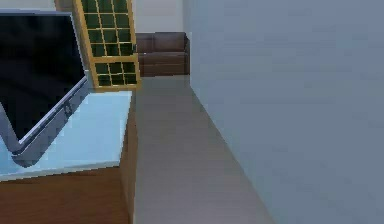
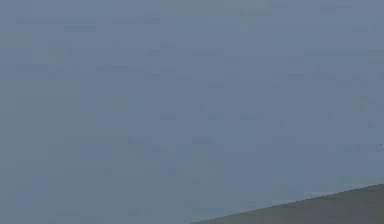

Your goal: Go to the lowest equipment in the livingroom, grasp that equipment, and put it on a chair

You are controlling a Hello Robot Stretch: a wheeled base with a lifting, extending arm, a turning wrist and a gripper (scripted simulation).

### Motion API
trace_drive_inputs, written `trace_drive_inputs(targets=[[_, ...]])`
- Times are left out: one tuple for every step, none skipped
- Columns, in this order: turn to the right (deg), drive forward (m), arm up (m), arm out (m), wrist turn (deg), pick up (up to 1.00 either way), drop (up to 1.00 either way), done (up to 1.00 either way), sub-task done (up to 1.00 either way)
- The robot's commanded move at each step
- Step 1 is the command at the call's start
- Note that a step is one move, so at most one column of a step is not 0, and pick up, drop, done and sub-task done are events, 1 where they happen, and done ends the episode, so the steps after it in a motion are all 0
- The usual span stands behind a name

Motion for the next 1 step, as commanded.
trace_drive_inputs(targets=[[0.0,0.7,0.0,0.0,0.0,0.0,0.0,0.0,0.0]])
